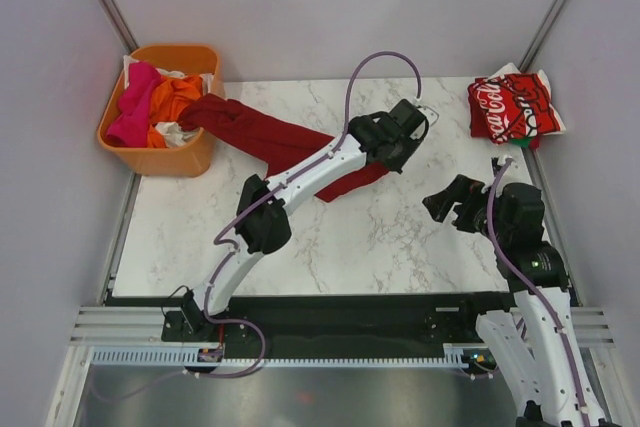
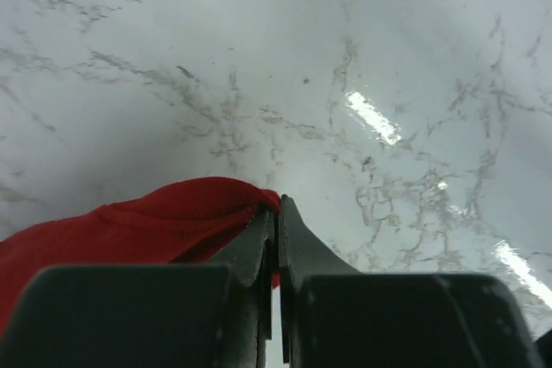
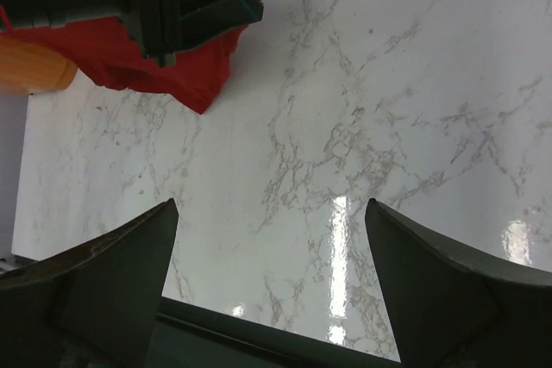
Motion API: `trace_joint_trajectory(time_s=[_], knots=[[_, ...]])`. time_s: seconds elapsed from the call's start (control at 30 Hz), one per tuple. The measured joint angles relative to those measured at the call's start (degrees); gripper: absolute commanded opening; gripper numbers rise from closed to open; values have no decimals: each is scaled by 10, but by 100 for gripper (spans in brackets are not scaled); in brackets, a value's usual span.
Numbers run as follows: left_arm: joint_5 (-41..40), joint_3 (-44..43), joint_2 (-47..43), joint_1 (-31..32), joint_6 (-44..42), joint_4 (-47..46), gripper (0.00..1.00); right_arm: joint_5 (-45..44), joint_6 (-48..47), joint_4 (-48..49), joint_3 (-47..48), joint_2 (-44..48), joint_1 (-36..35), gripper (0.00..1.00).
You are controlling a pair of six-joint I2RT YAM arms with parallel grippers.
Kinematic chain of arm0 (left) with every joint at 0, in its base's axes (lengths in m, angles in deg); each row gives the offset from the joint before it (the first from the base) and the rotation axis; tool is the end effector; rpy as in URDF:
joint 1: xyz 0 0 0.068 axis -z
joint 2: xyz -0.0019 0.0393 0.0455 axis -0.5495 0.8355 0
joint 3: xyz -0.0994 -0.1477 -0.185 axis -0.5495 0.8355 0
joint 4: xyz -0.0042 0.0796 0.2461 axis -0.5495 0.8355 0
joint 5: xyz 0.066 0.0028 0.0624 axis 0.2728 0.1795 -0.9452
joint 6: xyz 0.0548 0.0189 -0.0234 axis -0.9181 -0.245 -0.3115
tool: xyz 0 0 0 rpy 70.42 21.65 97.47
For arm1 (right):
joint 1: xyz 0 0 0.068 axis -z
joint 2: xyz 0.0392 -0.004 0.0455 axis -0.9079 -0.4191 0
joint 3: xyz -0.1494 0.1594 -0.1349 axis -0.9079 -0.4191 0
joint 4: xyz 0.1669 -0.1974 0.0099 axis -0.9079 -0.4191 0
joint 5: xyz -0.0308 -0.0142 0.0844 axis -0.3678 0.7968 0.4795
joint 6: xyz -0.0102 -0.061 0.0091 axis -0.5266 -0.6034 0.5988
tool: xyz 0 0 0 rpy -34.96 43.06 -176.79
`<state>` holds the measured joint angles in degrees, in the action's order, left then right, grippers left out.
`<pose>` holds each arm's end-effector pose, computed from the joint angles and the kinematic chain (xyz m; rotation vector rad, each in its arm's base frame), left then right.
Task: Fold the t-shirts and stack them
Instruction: Move the tshirt to the center of the board, then flatten the tshirt out
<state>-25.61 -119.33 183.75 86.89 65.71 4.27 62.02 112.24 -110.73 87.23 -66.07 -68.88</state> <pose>0.3106 -0.4093 0.2651 0.9572 2.2504 -0.2833 0.1462 0.0217 0.2907 0.2706 2.0831 0.6029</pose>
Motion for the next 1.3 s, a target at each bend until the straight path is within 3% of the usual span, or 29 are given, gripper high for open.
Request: trace_joint_trajectory(time_s=[0.23, 0.47, 0.5, 0.53, 0.57, 0.6, 0.8, 1.03, 1.17, 1.2, 1.3], knots=[[130, -89, 89, -52, 95, -41, 2, 30, 20, 18, -42, 0, 0, 98], [244, -91, 126, -60, 196, -143, 2, 6, 19, 25, -21, 28, 0, 98], [262, -91, 129, -55, 204, -161, 14, 6, 17, 30, -20, 29, 0, 98], [277, -90, 131, -50, 210, -175, 37, 7, 16, 35, -20, 29, 0, 98], [290, -87, 131, -45, 214, -190, 65, 9, 15, 37, -20, 27, 0, 98], [308, -81, 131, -39, 222, -206, 99, 16, 15, 40, -20, 24, 0, 98], [355, 34, 108, -47, 250, -252, 100, 49, 27, 79, -45, 9, 0, 98], [307, 172, 6, -166, 249, -228, 100, 76, 52, 118, -70, -64, -12, 98], [243, 257, -140, -236, 240, -216, 100, 59, 68, 157, -72, -159, -82, 97], [236, 267, -156, -241, 237, -218, 100, 41, 71, 166, -72, -193, -114, 97], [184, 370, -318, -243, 221, -222, 100, 2, 81, 189, -72, -290, -200, 92]])
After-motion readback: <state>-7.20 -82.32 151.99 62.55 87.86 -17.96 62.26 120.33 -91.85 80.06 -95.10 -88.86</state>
